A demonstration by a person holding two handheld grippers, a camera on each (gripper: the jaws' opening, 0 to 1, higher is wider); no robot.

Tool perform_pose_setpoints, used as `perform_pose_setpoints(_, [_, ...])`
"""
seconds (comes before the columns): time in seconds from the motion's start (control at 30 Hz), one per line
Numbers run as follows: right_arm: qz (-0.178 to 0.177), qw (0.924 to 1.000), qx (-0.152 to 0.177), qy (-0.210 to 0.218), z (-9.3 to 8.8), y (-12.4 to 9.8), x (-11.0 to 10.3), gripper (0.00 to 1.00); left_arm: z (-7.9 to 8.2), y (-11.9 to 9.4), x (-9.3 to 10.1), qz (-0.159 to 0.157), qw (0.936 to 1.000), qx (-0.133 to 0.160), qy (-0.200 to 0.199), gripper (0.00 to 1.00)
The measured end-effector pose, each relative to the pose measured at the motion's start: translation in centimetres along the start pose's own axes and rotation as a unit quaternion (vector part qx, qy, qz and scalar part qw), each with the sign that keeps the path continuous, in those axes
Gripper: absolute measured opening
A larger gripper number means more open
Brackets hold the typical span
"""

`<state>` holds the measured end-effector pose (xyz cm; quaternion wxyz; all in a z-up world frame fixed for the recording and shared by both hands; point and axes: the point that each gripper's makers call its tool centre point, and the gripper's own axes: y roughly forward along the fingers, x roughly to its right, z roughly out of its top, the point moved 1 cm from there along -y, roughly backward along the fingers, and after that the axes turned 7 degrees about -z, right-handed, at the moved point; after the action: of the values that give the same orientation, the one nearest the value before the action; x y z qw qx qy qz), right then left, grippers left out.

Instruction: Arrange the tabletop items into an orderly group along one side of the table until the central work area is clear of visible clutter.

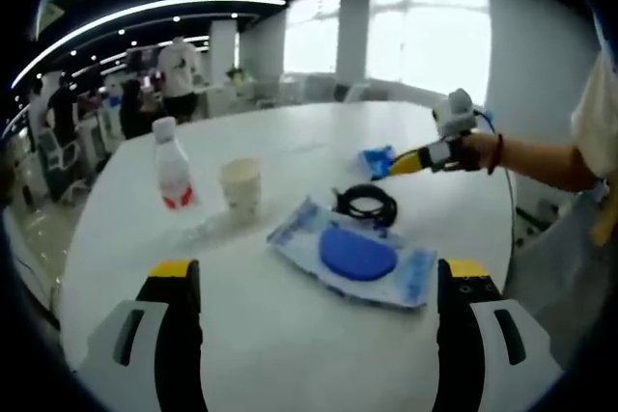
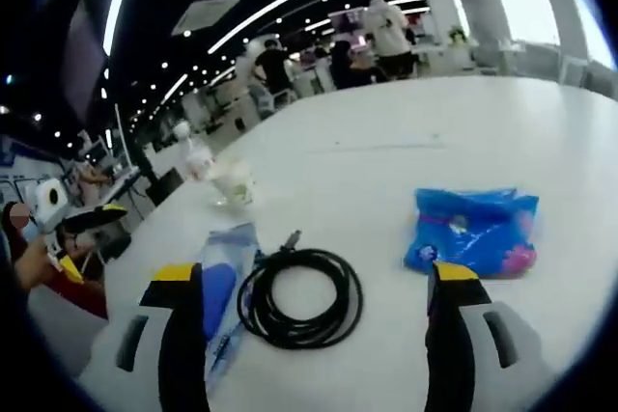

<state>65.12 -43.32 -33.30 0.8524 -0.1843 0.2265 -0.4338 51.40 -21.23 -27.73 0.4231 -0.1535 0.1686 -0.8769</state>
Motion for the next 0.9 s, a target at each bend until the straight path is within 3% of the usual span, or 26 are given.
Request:
perform_pose_setpoints(0.23, [0.03, 0.9991, -0.018, -0.022, -0.5, 1.5, -2.7, 0.95, 0.3, -0.5, -0.4, 0.01, 0.9999, 0.006, -0.001, 0.99])
perform_pose_setpoints(0.5, [0.041, 0.9986, -0.025, -0.024, -0.8, 3.1, -5.0, 0.93, 0.1, -0.6, -0.3, 0.008, 1.0, 0.002, -0.001, 0.99])
perform_pose_setpoints(0.9, [0.027, 0.9984, -0.045, 0.019, -1.5, 5.0, -5.4, 0.77, 0.7, -0.7, -0.3, 0.005, 0.9998, 0.016, -0.006, 0.99])
